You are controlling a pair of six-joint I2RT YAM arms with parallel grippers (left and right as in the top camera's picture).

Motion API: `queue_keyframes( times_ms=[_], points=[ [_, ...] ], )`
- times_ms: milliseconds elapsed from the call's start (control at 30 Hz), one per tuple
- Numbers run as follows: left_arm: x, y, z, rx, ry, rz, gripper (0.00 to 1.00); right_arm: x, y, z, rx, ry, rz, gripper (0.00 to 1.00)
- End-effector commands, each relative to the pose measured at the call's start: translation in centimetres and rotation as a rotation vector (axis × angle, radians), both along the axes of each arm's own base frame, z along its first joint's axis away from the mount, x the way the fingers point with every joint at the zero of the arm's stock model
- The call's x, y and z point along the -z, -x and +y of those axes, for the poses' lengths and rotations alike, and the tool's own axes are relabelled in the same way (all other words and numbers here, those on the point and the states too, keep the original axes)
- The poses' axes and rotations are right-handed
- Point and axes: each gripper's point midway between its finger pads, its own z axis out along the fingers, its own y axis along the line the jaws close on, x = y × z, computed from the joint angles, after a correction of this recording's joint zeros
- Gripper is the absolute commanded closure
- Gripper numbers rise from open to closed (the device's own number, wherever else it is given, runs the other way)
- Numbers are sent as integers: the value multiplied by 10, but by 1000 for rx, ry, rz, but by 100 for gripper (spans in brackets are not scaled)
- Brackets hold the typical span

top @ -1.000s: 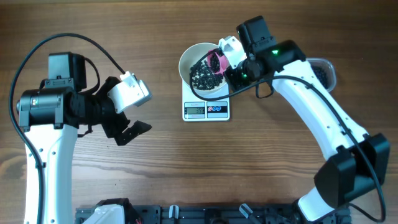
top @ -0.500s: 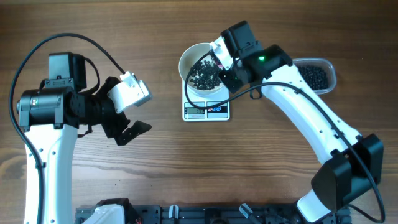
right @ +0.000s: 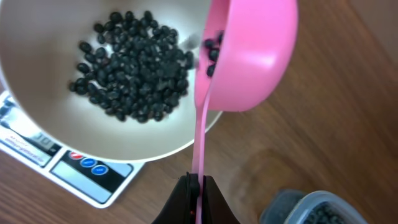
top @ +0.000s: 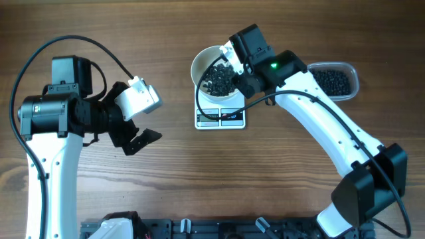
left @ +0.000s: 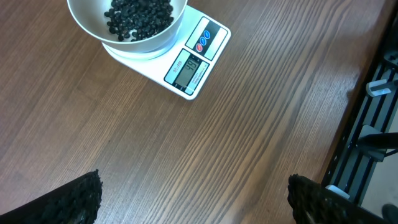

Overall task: Scoop item into bowl and weigh 150g on scale
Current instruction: 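Tilt the scoop with right gripper to pour beans into bowl, then move the empty scoop right back toward the bean container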

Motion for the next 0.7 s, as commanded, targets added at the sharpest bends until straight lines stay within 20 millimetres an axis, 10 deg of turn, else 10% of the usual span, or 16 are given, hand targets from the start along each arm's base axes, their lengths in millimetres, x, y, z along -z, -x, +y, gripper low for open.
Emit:
queue_keyframes(
  times_ms=[0, 667],
  points=[
    [-11, -1, -3, 20, 17, -44, 0, -1, -4, -3, -1, 90, -52, 96],
    [-11, -1, -3, 19, 17, -44, 0, -11, 0, 4, -25, 183, -115, 96]
  ],
)
